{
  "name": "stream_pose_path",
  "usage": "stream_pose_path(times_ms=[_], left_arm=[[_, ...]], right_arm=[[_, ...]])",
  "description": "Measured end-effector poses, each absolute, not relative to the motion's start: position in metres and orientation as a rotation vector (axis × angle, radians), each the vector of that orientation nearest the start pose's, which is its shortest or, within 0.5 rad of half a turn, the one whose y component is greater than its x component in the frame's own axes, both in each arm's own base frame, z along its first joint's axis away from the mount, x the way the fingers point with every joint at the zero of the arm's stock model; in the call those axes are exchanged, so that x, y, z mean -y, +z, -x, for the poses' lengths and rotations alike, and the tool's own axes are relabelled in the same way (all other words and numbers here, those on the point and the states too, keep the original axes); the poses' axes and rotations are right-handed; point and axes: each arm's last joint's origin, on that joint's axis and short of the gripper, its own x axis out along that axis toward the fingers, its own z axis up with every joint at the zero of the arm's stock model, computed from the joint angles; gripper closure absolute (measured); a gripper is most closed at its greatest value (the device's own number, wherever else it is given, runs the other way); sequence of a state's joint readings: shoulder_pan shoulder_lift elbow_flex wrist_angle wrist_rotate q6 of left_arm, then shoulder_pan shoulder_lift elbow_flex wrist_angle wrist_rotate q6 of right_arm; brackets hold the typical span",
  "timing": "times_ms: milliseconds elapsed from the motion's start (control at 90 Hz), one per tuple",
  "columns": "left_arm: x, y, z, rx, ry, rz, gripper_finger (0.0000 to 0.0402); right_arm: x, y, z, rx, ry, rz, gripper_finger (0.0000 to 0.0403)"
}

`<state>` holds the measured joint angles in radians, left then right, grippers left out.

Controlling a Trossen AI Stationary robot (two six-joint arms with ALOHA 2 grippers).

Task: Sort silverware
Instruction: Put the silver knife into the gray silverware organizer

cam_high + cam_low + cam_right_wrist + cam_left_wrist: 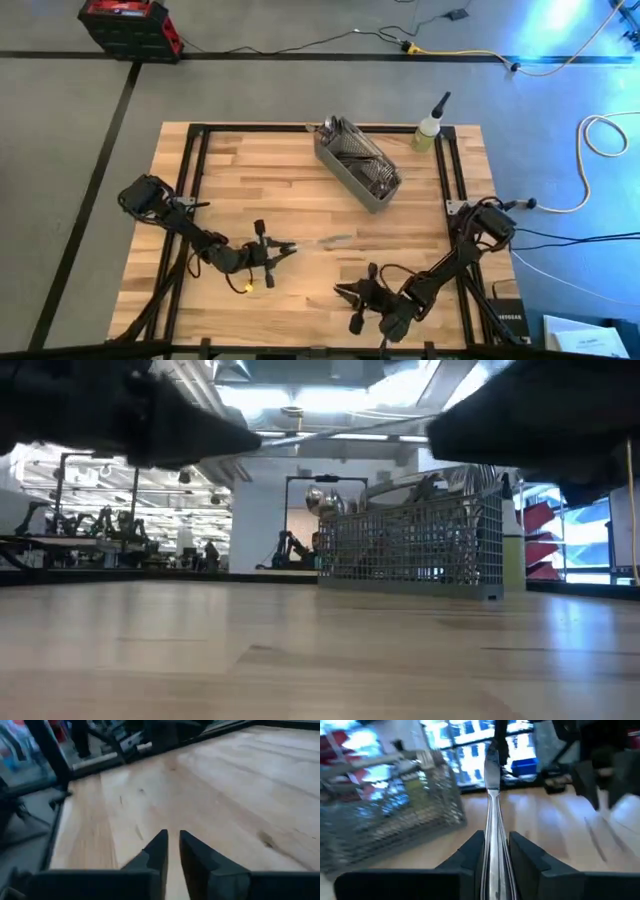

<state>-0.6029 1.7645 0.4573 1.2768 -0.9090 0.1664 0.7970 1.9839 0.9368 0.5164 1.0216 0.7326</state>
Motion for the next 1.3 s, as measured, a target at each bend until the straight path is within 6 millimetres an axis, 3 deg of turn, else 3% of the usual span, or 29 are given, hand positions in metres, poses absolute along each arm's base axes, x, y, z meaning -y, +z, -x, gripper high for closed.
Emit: stream_pose_path(times_ms=[267, 400, 789, 1300], left_arm=[[0.147, 0.159, -0.256, -0.043, 0.447, -0.326, 0.0345], [0.149, 0.166, -0.260, -0.057, 0.512, -0.376, 0.0345], [0.152, 0.177, -0.265, -0.059, 0.598, -0.395, 0.0345], [0.151, 0.183, -0.264, -0.038, 0.609, -0.405, 0.0345]], right_arm=[[-0.213, 0.107, -0.318, -0.010, -0.341, -0.457, 0.0239], [-0.195, 0.108, -0.334, 0.149, -0.384, -0.565, 0.0207], [-0.186, 0.141, -0.369, 0.311, -0.448, -0.550, 0.0201], [-0.175, 0.151, -0.376, 0.373, -0.455, -0.576, 0.0201]])
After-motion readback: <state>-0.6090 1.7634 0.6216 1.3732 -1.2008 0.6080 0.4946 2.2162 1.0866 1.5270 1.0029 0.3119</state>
